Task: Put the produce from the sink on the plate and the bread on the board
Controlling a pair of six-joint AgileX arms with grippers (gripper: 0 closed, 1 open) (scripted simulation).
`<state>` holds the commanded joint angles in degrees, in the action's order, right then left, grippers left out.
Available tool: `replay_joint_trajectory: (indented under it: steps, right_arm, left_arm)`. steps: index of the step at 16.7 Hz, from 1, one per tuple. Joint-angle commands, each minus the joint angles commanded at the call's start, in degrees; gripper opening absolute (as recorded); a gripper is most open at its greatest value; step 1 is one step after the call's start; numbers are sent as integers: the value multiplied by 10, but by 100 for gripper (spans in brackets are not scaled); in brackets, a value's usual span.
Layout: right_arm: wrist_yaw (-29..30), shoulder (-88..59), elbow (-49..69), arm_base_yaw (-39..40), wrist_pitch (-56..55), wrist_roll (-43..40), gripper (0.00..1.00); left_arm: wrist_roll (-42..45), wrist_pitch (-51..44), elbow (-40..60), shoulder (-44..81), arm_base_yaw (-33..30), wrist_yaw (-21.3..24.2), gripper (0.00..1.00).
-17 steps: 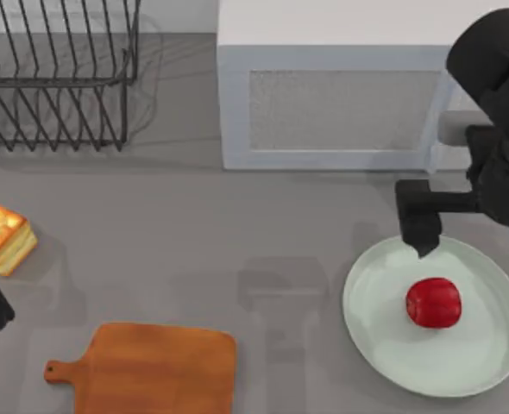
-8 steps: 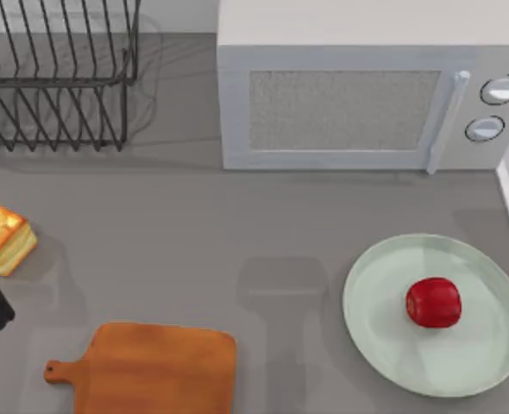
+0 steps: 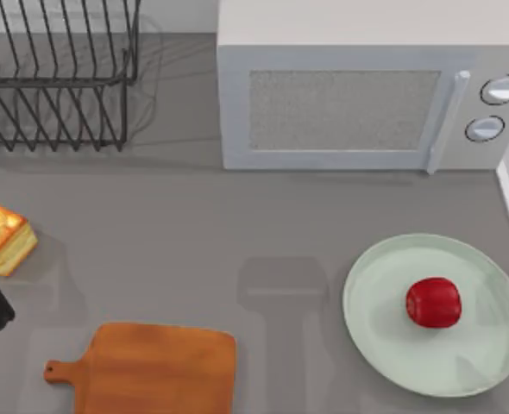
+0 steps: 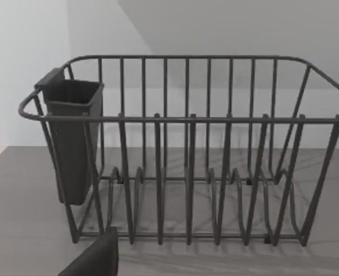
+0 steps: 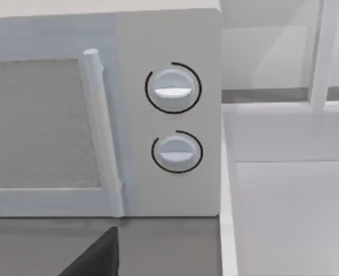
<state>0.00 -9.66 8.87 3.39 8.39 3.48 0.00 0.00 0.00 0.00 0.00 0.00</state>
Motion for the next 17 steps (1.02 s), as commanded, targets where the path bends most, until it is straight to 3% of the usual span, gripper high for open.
replay_joint_trajectory:
  steps: [4, 12, 17]
  right_arm:
    - [0, 89, -81, -31, -76, -32, 100]
    - [0, 97, -89, -34, -84, -35, 100]
    - [0, 97, -89, -34, -84, -35, 100]
  left_arm:
    - [0, 0, 0, 0, 0, 0, 100]
    - [2, -4, 5, 6, 0, 0, 100]
    - [37, -74, 97, 123, 2, 1, 100]
